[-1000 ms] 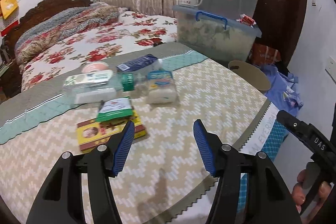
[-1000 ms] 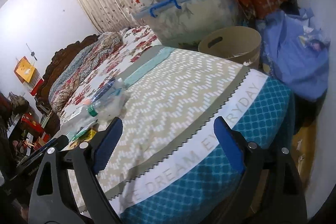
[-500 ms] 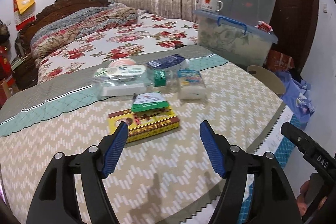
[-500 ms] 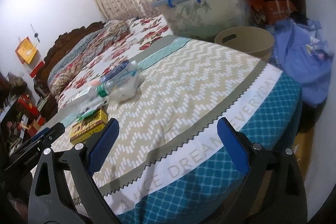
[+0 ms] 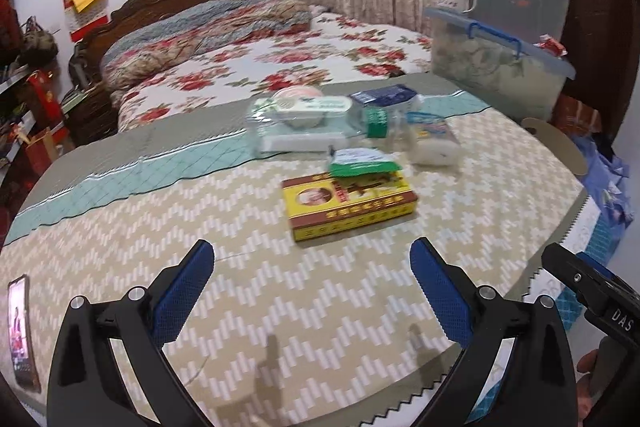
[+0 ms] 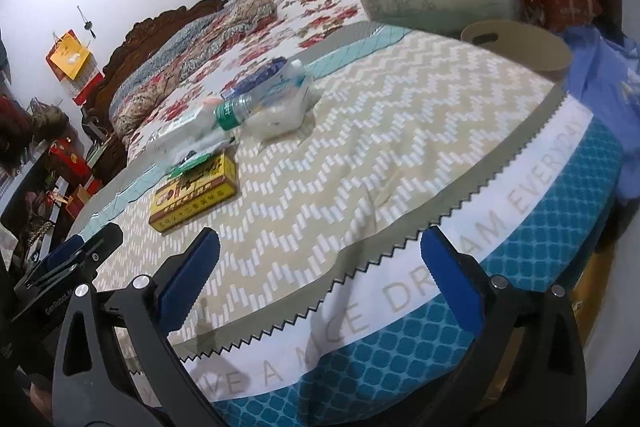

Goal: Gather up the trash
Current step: 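Move both grippers back over the bed toward the yellow spice box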

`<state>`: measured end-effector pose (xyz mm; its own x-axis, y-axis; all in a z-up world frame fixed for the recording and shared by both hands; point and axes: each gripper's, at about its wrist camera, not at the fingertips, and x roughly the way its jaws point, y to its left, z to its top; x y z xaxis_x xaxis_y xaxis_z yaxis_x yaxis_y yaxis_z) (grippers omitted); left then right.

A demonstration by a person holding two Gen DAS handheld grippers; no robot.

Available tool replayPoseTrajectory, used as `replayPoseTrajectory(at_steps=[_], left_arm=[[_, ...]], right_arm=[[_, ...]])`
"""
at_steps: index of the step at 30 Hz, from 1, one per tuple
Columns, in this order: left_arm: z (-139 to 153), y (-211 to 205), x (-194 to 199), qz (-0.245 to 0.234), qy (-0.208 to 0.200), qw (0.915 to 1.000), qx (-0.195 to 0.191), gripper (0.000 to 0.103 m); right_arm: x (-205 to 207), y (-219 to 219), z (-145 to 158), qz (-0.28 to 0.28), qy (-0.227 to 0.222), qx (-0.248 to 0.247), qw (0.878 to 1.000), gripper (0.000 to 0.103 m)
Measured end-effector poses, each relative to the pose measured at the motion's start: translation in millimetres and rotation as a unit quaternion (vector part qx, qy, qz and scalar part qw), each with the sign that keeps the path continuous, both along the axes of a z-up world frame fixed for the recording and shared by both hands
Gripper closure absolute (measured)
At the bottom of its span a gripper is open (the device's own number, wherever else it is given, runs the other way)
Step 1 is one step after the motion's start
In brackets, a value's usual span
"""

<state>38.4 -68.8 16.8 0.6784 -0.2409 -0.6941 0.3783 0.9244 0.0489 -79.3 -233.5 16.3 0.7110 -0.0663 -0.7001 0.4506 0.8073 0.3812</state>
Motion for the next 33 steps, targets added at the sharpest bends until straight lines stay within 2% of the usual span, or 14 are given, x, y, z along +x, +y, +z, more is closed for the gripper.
replayPoseTrajectory(at_steps=[7, 17, 20, 23, 25, 30, 33], left_arm=[[2.7, 8.9, -0.2, 0.008, 0.000, 0.9999, -0.012, 0.009], [-5.6, 24.8, 9.8, 0.037, -0.011, 0.9991, 0.014, 0.009], [-9.9, 33.9, 18.3, 0.044, 0.006, 0.9990, 0.010, 0.009], [-13.1, 55.3, 34.5, 0.054, 0.049, 0.9969, -0.030, 0.009], [-13.3, 68.6, 41.5, 0.057, 0.070, 0.9942, -0.059, 0.009], [-13.5, 89.9, 46.9, 0.067, 0.089, 0.9894, -0.093, 0.011], [-16.1, 94.8, 49.8, 0.070, 0.098, 0.9876, -0.100, 0.012]], right_arm=[[4.4, 1.3, -4.8, 0.014, 0.004, 0.012, 1.000, 0.004], [17.7, 16.1, -7.0, 0.064, -0.013, 0.015, 0.998, 0.004], [32.2, 21.0, -5.1, 0.099, -0.018, 0.012, 0.995, 0.004], [55.1, 23.0, -1.3, 0.145, -0.022, 0.020, 0.989, 0.005], [70.5, 22.2, 0.7, 0.164, -0.025, 0.027, 0.986, 0.012], [125.3, 18.6, -7.0, 0.195, -0.002, 0.028, 0.980, 0.047], [158.8, 13.8, -20.3, 0.200, 0.013, 0.068, 0.977, 0.052]])
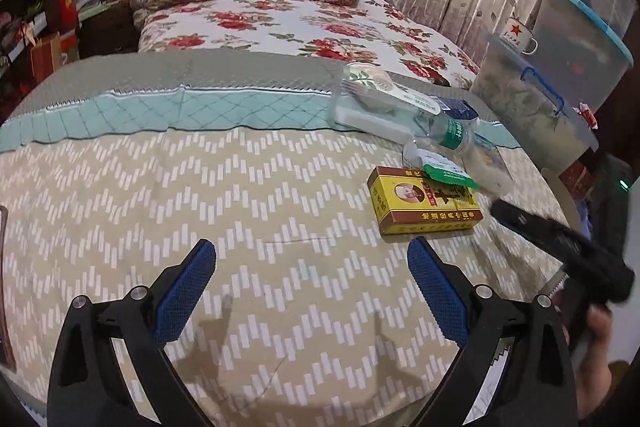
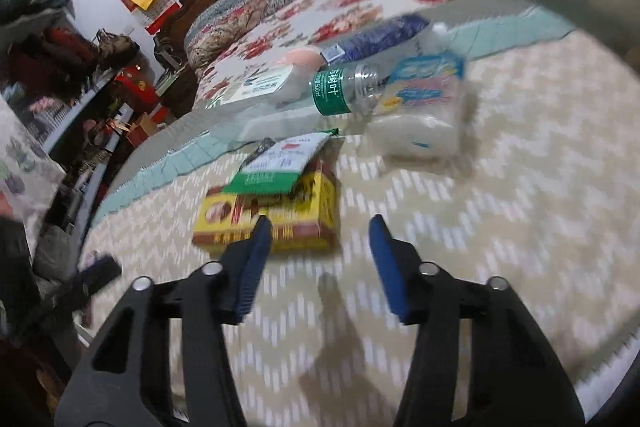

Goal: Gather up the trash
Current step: 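Move both grippers back over the bed toward the yellow spice box, then grasp the yellow spice box with the left gripper while the right gripper grasps the green sachet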

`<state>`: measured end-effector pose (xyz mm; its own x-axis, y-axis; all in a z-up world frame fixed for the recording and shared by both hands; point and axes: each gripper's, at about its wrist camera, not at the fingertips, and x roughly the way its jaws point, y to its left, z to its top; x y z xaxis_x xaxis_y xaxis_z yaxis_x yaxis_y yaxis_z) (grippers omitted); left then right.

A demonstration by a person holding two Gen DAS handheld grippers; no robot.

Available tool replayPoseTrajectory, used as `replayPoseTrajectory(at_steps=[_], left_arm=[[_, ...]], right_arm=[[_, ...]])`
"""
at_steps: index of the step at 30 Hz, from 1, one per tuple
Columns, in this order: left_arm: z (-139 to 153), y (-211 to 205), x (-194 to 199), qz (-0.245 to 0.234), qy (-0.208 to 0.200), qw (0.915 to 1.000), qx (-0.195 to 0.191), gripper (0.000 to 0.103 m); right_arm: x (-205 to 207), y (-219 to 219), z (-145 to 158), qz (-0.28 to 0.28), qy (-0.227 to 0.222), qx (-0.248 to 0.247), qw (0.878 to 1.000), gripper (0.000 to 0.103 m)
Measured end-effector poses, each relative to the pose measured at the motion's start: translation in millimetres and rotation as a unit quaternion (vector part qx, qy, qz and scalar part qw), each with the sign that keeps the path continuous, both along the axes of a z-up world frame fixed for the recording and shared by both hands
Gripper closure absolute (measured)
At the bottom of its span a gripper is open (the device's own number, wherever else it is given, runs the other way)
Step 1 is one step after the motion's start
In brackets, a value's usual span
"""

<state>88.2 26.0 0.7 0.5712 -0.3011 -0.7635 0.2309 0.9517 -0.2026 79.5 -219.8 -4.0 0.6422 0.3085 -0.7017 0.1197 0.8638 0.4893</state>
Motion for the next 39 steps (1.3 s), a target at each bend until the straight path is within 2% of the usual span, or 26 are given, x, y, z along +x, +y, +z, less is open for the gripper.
replayPoseTrajectory(at_steps=[2, 3, 5, 6, 8, 10, 11, 13, 16, 19, 21, 23, 25, 26, 27, 28, 29, 31, 35, 37, 38, 39], left_arm=[[-1.5, 2.4, 2.4, 0.003, 0.003, 1.0000, 0.001, 0.015], [-1.6, 3.4, 3.9, 0.004, 0.004, 1.0000, 0.001, 0.016], [-0.4, 6.9, 7.1, 0.008, 0.003, 1.0000, -0.002, 0.016], [0.8, 9.0, 8.9, 0.010, 0.001, 0.9999, -0.002, 0.016], [3.6, 13.7, 14.1, 0.016, -0.003, 0.9999, -0.003, 0.016], [5.8, 17.1, 18.1, 0.022, -0.006, 0.9997, -0.005, 0.016], [6.3, 17.1, 19.8, 0.022, -0.006, 0.9997, -0.005, 0.016], [5.3, 12.0, 23.4, 0.016, 0.001, 0.9999, -0.006, 0.015], [1.3, -9.9, 32.4, -0.005, 0.018, 0.9998, -0.002, 0.015], [-3.9, -47.2, 46.5, -0.021, 0.011, 0.9984, 0.051, 0.013], [-11.6, -70.8, 53.6, -0.039, 0.024, 0.9966, 0.069, 0.011], [-19.8, -84.8, 54.6, -0.047, 0.028, 0.9947, 0.087, 0.010], [-29.9, -95.7, 52.2, -0.053, 0.032, 0.9928, 0.103, 0.010], [-35.4, -97.5, 50.5, -0.052, 0.033, 0.9920, 0.111, 0.015], [-40.9, -96.6, 49.2, -0.052, 0.036, 0.9912, 0.116, 0.028], [-44.7, -93.1, 48.1, -0.056, 0.041, 0.9915, 0.111, 0.035], [-43.4, -88.0, 44.1, -0.051, 0.027, 0.9915, 0.117, 0.039], [-42.2, -72.5, 39.6, -0.045, 0.022, 0.9926, 0.110, 0.040], [-42.5, -30.6, 34.2, -0.019, 0.029, 0.9955, 0.088, 0.040], [-40.6, -18.5, 32.2, -0.012, 0.032, 0.9960, 0.083, 0.040], [-39.7, -14.7, 31.6, -0.011, 0.032, 0.9962, 0.081, 0.040], [-38.6, -11.2, 29.5, -0.011, 0.030, 0.9965, 0.078, 0.040]], right_arm=[[13.8, 5.8, -8.2, 0.009, 0.012, 0.009, 1.000, 0.053], [16.3, 14.0, -12.4, 0.030, 0.015, 0.026, 0.999, 0.054], [10.7, 48.2, -12.6, 0.094, 0.013, 0.024, 0.995, 0.054], [3.7, 66.3, -10.8, 0.132, 0.009, 0.023, 0.991, 0.055], [-24.3, 115.4, -0.6, 0.253, -0.014, 0.029, 0.967, 0.056], [-44.3, 125.1, 10.8, 0.276, -0.045, 0.028, 0.960, 0.056], [-47.9, 120.3, 13.8, 0.270, -0.052, 0.036, 0.961, 0.056], [-48.3, 92.7, 16.6, 0.217, -0.059, 0.039, 0.974, 0.056], [-38.5, 53.2, 11.1, 0.134, -0.039, 0.018, 0.990, 0.056], [-28.5, 29.1, 6.0, 0.073, -0.018, -0.014, 0.997, 0.055], [-19.6, 20.0, 5.0, 0.046, -0.016, -0.032, 0.998, 0.054], [-5.0, 16.0, 4.8, 0.041, -0.016, -0.049, 0.998, 0.054], [6.8, 12.6, 0.9, 0.039, -0.010, -0.064, 0.997, 0.047], [15.8, 13.9, -0.2, 0.039, -0.008, -0.071, 0.997, 0.039], [22.9, 16.6, -0.2, 0.038, -0.004, -0.075, 0.996, 0.028], [27.4, 15.5, -0.7, 0.037, -0.001, -0.077, 0.996, 0.026], [35.2, 19.7, -0.9, 0.039, -0.001, -0.077, 0.996, 0.024], [45.6, 30.7, 0.7, 0.053, -0.001, -0.089, 0.995, 0.020], [64.6, 63.3, -2.2, 0.076, 0.014, -0.147, 0.986, 0.019], [73.8, 75.4, -10.8, 0.086, 0.037, -0.183, 0.979, 0.028], [73.2, 77.6, -12.4, 0.085, 0.038, -0.196, 0.976, 0.045], [67.9, 79.3, -10.8, 0.086, 0.029, -0.215, 0.972, 0.077]])
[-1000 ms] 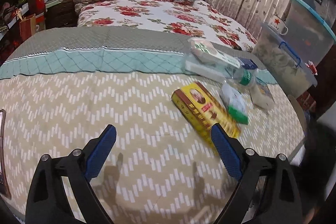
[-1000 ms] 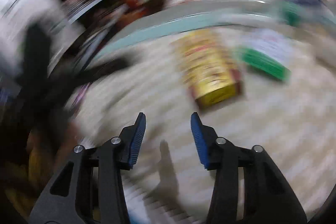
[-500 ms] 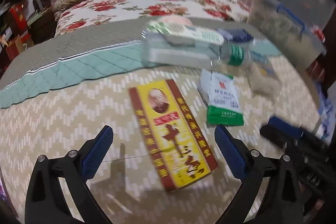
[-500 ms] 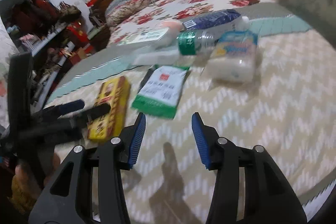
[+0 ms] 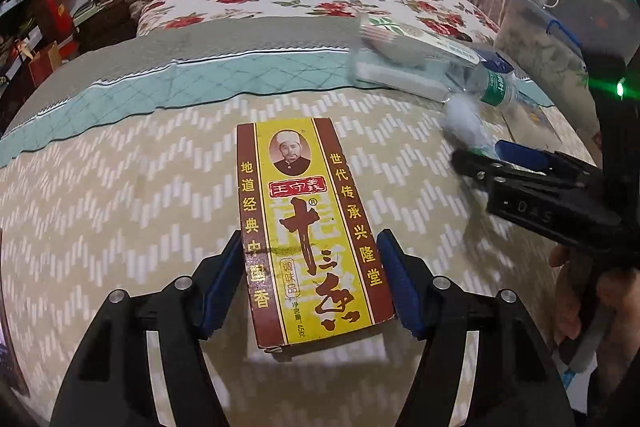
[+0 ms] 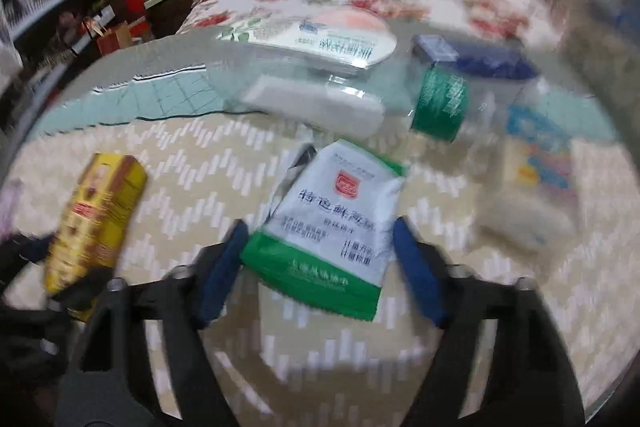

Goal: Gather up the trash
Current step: 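Grasp the yellow spice box with the left gripper while the right gripper grasps the green sachet, then carry box and sachet to the wastebasket and release them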

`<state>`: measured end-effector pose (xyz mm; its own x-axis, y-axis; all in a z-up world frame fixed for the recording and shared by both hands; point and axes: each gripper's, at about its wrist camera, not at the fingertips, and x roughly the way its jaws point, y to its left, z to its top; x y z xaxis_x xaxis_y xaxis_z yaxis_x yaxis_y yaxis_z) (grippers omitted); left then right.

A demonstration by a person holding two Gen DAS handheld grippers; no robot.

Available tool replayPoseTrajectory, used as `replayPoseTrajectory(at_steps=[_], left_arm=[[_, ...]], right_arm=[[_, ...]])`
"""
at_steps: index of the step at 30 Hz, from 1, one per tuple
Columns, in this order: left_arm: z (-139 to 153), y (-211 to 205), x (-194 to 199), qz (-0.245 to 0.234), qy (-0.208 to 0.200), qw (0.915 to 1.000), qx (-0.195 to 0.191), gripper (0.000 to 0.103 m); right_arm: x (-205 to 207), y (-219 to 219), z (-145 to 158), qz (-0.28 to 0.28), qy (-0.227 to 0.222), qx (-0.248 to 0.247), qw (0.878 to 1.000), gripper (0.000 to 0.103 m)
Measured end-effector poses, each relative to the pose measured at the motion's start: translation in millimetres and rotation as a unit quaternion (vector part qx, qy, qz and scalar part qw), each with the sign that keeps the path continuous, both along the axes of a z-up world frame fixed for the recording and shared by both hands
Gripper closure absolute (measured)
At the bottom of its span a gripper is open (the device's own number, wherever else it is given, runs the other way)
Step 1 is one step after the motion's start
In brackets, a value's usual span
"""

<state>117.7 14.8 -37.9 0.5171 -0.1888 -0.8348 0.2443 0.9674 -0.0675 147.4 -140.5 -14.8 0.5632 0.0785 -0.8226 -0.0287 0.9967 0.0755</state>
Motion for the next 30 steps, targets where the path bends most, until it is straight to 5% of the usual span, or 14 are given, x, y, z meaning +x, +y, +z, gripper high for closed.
replayPoseTrajectory(at_steps=[4, 11, 13, 14, 15, 17, 21, 22, 23, 24, 28, 29, 30], left_arm=[[8.1, -7.7, -15.9, -0.021, -0.012, 0.9996, -0.014, 0.040], [30.1, -80.0, -41.9, -0.130, -0.023, 0.9901, -0.049, 0.042], [33.7, -111.5, -43.2, -0.166, -0.016, 0.9843, -0.057, 0.057], [35.0, -130.7, -42.5, -0.188, -0.005, 0.9802, -0.060, 0.073], [34.8, -145.0, -41.4, -0.202, 0.005, 0.9772, -0.065, 0.075], [35.0, -183.4, -37.2, -0.228, 0.023, 0.9707, -0.072, 0.074], [33.2, -221.9, -34.7, -0.228, 0.018, 0.9729, -0.034, 0.069], [32.7, -224.1, -33.8, -0.220, 0.019, 0.9751, -0.023, 0.059], [31.1, -224.4, -33.3, -0.205, 0.017, 0.9786, -0.008, 0.032], [29.2, -222.1, -33.9, -0.191, 0.010, 0.9815, 0.002, 0.024], [10.1, -208.5, -38.3, -0.171, 0.031, 0.9838, 0.046, 0.025], [2.4, -205.7, -42.0, -0.164, 0.039, 0.9837, 0.063, 0.029], [-4.5, -203.1, -44.8, -0.163, 0.048, 0.9827, 0.074, 0.046]], right_arm=[[-33.4, -18.4, 6.1, 0.011, -0.003, 0.065, 0.998, 0.088], [-114.7, -87.1, 12.0, -0.042, -0.032, 0.125, 0.991, 0.089], [-131.3, -118.2, 12.5, -0.078, -0.045, 0.136, 0.987, 0.089], [-140.2, -139.9, 12.5, -0.102, -0.053, 0.140, 0.984, 0.089], [-146.7, -154.2, 11.9, -0.117, -0.058, 0.143, 0.981, 0.089], [-161.8, -199.2, 9.4, -0.165, -0.068, 0.148, 0.973, 0.089], [-190.1, -261.6, 3.1, -0.222, -0.082, 0.191, 0.953, 0.089], [-194.1, -269.2, 2.6, -0.226, -0.086, 0.191, 0.951, 0.089], [-197.5, -276.0, 1.1, -0.227, -0.088, 0.192, 0.951, 0.089], [-198.5, -280.0, -0.8, -0.226, -0.089, 0.196, 0.950, 0.089], [-197.2, -285.3, -6.8, -0.209, -0.091, 0.216, 0.949, 0.089], [-195.7, -286.0, -8.1, -0.203, -0.091, 0.220, 0.950, 0.089], [-195.0, -288.1, -8.7, -0.198, -0.091, 0.222, 0.950, 0.089]])
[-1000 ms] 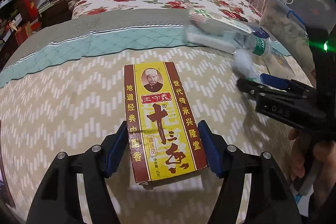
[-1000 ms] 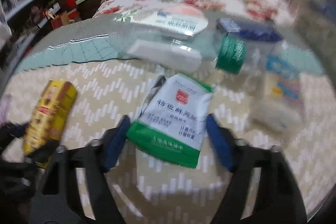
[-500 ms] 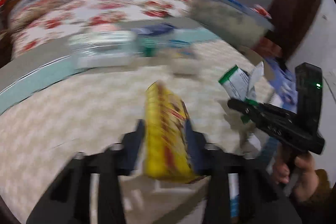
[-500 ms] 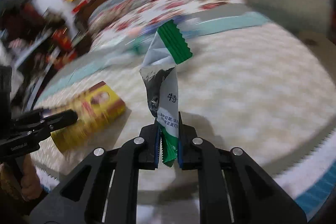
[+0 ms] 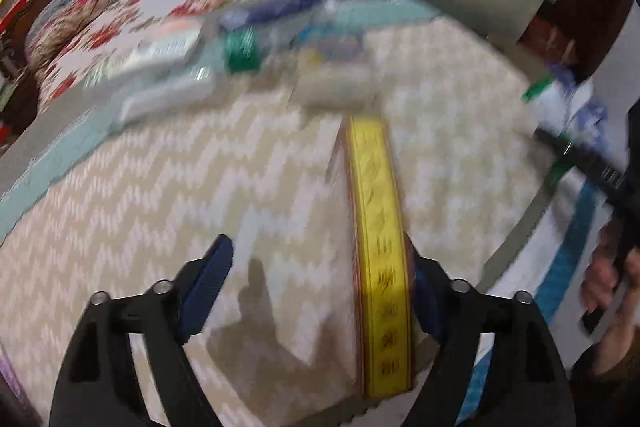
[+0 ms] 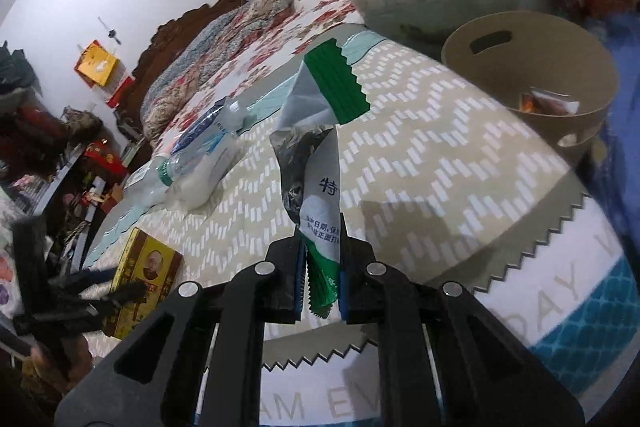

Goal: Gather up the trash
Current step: 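Carry box and sachet to the wastebasket and release them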

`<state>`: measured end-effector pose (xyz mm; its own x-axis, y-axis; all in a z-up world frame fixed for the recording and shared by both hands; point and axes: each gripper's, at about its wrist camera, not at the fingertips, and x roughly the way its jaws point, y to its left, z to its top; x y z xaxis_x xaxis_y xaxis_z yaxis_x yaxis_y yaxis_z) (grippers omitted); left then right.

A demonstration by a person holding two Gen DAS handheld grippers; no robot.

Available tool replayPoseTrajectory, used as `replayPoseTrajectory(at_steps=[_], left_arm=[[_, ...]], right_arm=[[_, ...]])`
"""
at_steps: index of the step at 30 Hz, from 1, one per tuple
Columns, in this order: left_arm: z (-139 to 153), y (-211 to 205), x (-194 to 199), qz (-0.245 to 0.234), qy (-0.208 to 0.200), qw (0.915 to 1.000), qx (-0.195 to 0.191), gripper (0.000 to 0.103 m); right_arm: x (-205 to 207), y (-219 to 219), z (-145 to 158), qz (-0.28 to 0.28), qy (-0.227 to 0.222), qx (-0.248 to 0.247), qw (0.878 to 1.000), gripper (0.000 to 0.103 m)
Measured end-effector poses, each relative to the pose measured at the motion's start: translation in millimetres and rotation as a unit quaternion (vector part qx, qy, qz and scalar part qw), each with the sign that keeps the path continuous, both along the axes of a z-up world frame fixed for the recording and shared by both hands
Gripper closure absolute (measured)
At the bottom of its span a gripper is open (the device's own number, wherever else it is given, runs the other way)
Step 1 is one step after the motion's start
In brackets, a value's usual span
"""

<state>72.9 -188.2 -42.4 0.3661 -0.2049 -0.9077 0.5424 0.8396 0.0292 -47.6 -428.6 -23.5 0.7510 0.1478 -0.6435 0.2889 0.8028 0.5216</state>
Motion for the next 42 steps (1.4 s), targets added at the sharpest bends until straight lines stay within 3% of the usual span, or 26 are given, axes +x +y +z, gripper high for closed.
replayPoseTrajectory(at_steps=[1, 2, 4, 8, 13, 17, 18, 19, 20, 21, 22, 28, 34, 37, 42], left_arm=[[-4.3, 2.5, -1.1, -0.003, 0.012, 0.9999, 0.001, 0.060], [-6.4, 4.4, -3.8, -0.001, 0.017, 0.9999, 0.002, 0.081], [0.5, 1.9, -4.7, 0.001, 0.006, 1.0000, 0.005, 0.082], [33.2, -40.8, 7.3, -0.043, -0.001, 0.9983, -0.040, 0.082], [55.6, -156.2, 20.0, -0.157, -0.011, 0.9841, -0.083, 0.081], [48.2, -258.2, 40.0, -0.213, 0.047, 0.9695, -0.112, 0.080], [45.0, -286.1, 46.4, -0.222, 0.059, 0.9661, -0.117, 0.064], [41.4, -305.4, 47.7, -0.224, 0.066, 0.9651, -0.118, 0.050], [39.2, -321.7, 52.9, -0.217, 0.067, 0.9667, -0.118, 0.025], [38.3, -330.0, 54.2, -0.211, 0.063, 0.9680, -0.121, 0.027], [39.0, -335.8, 56.9, -0.206, 0.060, 0.9688, -0.124, 0.027], [57.4, -305.4, 48.7, -0.202, 0.057, 0.9639, -0.164, 0.027], [66.1, -205.0, 29.1, -0.191, 0.054, 0.9591, -0.202, 0.027], [55.3, -142.0, 26.5, -0.164, 0.050, 0.9652, -0.197, 0.027], [30.7, -35.8, 36.6, -0.085, 0.047, 0.9817, -0.164, 0.030]], right_arm=[[1.5, -0.7, -0.7, 0.006, -0.002, 0.001, 1.000, 0.089], [3.3, -1.9, -1.0, 0.010, -0.005, 0.001, 1.000, 0.089], [10.4, -7.3, 1.1, 0.009, -0.011, -0.004, 1.000, 0.089], [9.1, -47.4, 3.4, -0.028, -0.013, -0.017, 0.999, 0.089], [15.1, -114.6, 2.0, -0.086, 0.014, -0.037, 0.995, 0.089], [26.2, -155.8, -0.5, -0.114, 0.051, -0.076, 0.989, 0.085], [28.0, -163.3, -2.2, -0.116, 0.059, -0.079, 0.988, 0.083], [27.1, -168.7, -3.5, -0.123, 0.063, -0.077, 0.987, 0.070], [22.4, -174.0, -3.4, -0.140, 0.064, -0.074, 0.985, 0.040], [14.6, -176.6, -0.9, -0.157, 0.051, -0.071, 0.984, 0.019], [7.7, -179.3, 2.1, -0.171, 0.032, -0.072, 0.982, 0.019], [-18.0, -167.8, 20.8, -0.195, -0.005, -0.098, 0.976, 0.023], [-17.5, -141.4, 30.1, -0.179, -0.047, -0.055, 0.981, 0.024], [-1.0, -109.1, 33.2, -0.130, -0.052, -0.051, 0.989, 0.027], [50.6, -53.0, 32.3, -0.025, -0.038, -0.038, 0.998, 0.049]])
